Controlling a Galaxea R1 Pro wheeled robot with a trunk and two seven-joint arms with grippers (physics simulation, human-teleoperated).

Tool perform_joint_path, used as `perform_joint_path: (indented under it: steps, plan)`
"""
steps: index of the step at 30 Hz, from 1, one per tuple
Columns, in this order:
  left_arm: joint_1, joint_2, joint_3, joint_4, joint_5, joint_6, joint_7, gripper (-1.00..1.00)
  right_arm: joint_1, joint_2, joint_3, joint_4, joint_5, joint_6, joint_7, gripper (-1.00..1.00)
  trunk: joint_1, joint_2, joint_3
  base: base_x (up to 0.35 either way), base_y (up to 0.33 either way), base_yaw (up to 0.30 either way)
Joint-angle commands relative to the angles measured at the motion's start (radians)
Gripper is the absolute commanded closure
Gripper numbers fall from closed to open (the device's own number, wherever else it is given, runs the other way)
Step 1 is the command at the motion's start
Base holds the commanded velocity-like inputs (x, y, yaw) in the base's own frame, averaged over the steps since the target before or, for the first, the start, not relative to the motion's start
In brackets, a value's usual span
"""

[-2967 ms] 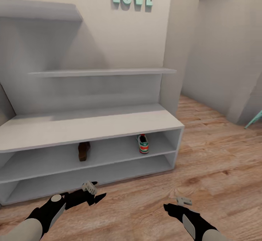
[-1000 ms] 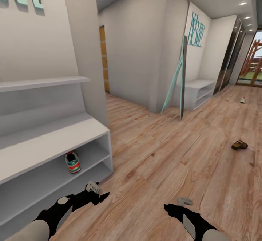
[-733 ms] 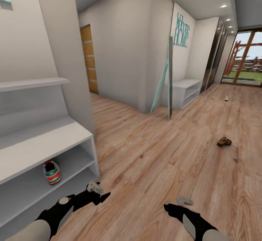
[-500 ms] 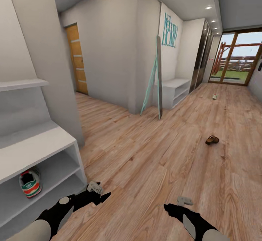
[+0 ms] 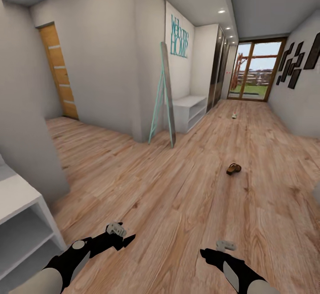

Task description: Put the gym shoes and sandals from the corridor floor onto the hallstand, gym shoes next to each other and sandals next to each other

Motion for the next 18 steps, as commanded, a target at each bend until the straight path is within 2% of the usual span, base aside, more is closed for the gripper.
perform_joint_path:
  steps: [1,9,18]
  plan:
    - [-0.001,0.001,-0.006,0.0,0.005,-0.005,0.0,-1.0,0.0,0.0,-0.006,-0.002,0.0,0.006,0.005,-1.0,0.0,0.0,-0.001,0.346,-0.021,-0.3]
    - [-0.001,0.002,-0.006,0.0,0.005,-0.005,0.0,-1.0,0.0,0.0,-0.006,-0.002,0.0,0.006,0.005,-1.0,0.0,0.0,-0.001,0.347,-0.005,-0.252]
    - [-0.001,0.001,-0.006,0.0,0.005,-0.005,0.0,-1.0,0.0,0.0,-0.006,-0.002,0.0,0.005,0.004,-1.0,0.0,0.0,-0.001,0.348,0.0,-0.036]
